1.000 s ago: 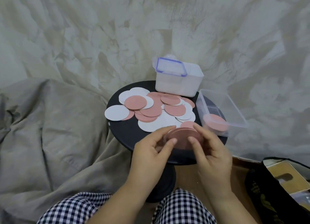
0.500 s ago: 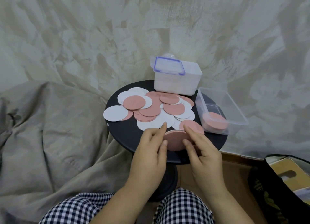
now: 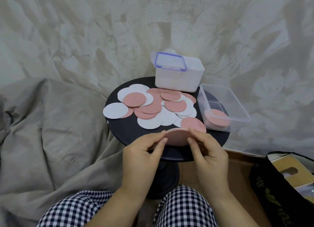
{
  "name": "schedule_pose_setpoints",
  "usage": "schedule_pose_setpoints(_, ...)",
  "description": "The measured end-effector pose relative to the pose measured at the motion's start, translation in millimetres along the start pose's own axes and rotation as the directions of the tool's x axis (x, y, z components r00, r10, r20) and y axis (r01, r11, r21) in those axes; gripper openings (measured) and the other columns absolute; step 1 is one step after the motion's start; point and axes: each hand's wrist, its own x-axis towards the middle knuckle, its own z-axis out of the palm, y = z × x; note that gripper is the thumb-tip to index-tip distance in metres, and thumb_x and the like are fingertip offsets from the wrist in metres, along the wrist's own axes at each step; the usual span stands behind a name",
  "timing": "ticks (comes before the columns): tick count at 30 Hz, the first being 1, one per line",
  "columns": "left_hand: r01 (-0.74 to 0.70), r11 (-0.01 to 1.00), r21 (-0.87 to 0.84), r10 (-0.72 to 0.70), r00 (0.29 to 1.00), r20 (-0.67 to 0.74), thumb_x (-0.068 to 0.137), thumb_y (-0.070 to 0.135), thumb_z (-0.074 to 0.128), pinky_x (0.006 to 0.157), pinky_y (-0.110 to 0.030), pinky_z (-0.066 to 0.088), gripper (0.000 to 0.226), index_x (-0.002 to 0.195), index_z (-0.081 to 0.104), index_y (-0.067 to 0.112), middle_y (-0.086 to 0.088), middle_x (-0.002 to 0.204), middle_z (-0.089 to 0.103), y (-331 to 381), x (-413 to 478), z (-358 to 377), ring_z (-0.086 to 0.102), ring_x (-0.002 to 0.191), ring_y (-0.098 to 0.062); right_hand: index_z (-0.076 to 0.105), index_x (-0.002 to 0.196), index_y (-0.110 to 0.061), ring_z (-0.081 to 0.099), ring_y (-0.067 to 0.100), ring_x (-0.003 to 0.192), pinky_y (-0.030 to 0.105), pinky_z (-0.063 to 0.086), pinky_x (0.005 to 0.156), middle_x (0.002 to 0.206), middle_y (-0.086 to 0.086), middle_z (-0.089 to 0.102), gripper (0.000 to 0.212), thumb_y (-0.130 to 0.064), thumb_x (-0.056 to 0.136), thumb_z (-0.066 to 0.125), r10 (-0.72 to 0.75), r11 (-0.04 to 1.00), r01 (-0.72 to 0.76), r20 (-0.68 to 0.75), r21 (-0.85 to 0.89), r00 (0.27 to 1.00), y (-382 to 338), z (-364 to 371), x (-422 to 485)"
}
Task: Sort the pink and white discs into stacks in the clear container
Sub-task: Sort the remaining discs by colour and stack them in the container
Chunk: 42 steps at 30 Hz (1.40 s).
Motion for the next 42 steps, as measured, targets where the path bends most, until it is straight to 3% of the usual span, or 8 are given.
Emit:
schedule_pose_setpoints(4, 0.007, 1.0, -0.021, -0.007, 1.0, -0.018, 0.077, 0.003, 0.072, 0.076, -0.008, 0.046, 0.022, 0.09, 0.075, 0.021, 0.017, 0.087, 0.071, 0.6, 0.2, 1.1, 0.065, 0.084, 0.004, 0.062, 0.111, -0.028, 0.059, -0.005, 0.102, 0.009, 0.043, 0.088, 0.105, -0.032, 0.063, 0.034, -0.008, 0.084, 0.058, 0.017, 1.0, -0.017, 0.024, 0.013, 1.0, -2.3, -0.6, 1.3)
schedule_pose_setpoints(9, 0.0, 0.999, -0.032, -0.001, 1.0, -0.023, 0.077, 0.004, 0.071, 0.073, -0.006, 0.046, 0.018, 0.088, 0.075, 0.018, 0.016, 0.085, 0.071, 3.5, 1.1, 1.0, 0.065, 0.082, 0.005, 0.058, 0.102, -0.045, 0.061, -0.005, 0.096, 0.011, 0.048, 0.081, 0.099, -0.036, 0.062, 0.031, -0.021, 0.082, 0.061, 0.094, 0.995, -0.094, 0.01, 0.035, 0.996, -7.3, -4.5, 3.6)
schedule_pose_setpoints(14, 0.019, 0.999, -0.029, -0.02, 0.999, -0.037, 0.077, 0.003, 0.071, 0.074, -0.007, 0.047, 0.027, 0.087, 0.072, 0.028, 0.018, 0.086, 0.071, -1.3, -2.1, 3.4, 0.066, 0.082, 0.004, 0.061, 0.099, -0.043, 0.062, -0.004, 0.094, 0.01, 0.047, 0.08, 0.098, -0.031, 0.064, 0.039, -0.007, 0.083, 0.064, 0.074, 0.997, -0.074, 0.01, -0.007, 0.997, -1.5, -4.0, -1.4)
schedule_pose_setpoints(27, -0.016, 1.0, 0.025, 0.016, 1.0, -0.004, 0.079, 0.007, 0.071, 0.073, -0.013, 0.051, 0.022, 0.09, 0.072, 0.026, 0.015, 0.084, 0.071, 0.6, -1.1, 7.0, 0.066, 0.081, 0.001, 0.063, 0.1, -0.041, 0.062, -0.002, 0.095, 0.011, 0.048, 0.08, 0.103, -0.02, 0.066, 0.035, -0.011, 0.083, 0.066, 0.123, 0.991, -0.125, 0.043, 0.044, 0.991, 1.5, -12.8, 3.5)
schedule_pose_setpoints(31, -0.1, 0.993, 0.062, 0.099, 0.995, 0.02, 0.08, 0.014, 0.067, 0.068, -0.006, 0.046, 0.016, 0.093, 0.071, 0.022, 0.014, 0.086, 0.069, 8.4, 6.6, 14.6, 0.064, 0.081, 0.001, 0.068, 0.095, -0.045, 0.063, -0.003, 0.091, 0.011, 0.048, 0.078, 0.095, -0.024, 0.068, 0.031, -0.019, 0.077, 0.064, 0.174, 0.973, -0.179, 0.045, 0.145, 0.984, -3.9, -32.3, 17.3)
schedule_pose_setpoints(34, -0.145, 0.987, 0.072, 0.14, 0.988, 0.068, 0.08, 0.016, 0.065, 0.068, -0.005, 0.046, 0.017, 0.095, 0.07, 0.022, 0.018, 0.09, 0.067, 13.3, 17.0, 28.4, 0.062, 0.084, 0.002, 0.066, 0.095, -0.04, 0.063, -0.006, 0.085, 0.009, 0.049, 0.074, 0.09, -0.026, 0.069, 0.032, -0.011, 0.079, 0.065, 0.197, 0.971, -0.199, 0.026, 0.135, 0.98, -5.0, -63.4, 44.1)
schedule_pose_setpoints(38, -0.213, 0.972, 0.096, 0.185, 0.954, 0.234, 0.078, 0.034, 0.06, 0.074, -0.013, 0.047, 0.027, 0.104, 0.064, 0.028, 0.023, 0.101, 0.059, 17.7, 37.7, 61.8, 0.055, 0.095, 0.003, 0.064, 0.091, -0.028, 0.067, 0.0, 0.076, 0.013, 0.053, 0.064, 0.08, -0.018, 0.072, 0.028, -0.002, 0.082, 0.061, 0.249, 0.955, -0.263, 0.114, 0.134, 0.962, 3.9, -105.9, 99.0)
schedule_pose_setpoints(42, -0.284, 0.955, 0.087, 0.242, 0.913, 0.327, 0.073, 0.03, 0.065, 0.08, -0.019, 0.044, 0.034, 0.107, 0.06, 0.024, 0.022, 0.101, 0.052, 18.4, 58.5, 98.2, 0.048, 0.101, 0.005, 0.066, 0.088, -0.026, 0.067, 0.005, 0.07, 0.017, 0.054, 0.061, 0.075, -0.009, 0.072, 0.025, -0.001, 0.084, 0.062, 0.323, 0.944, -0.33, 0.233, -0.01, 0.917, 17.7, -129.5, 148.4)
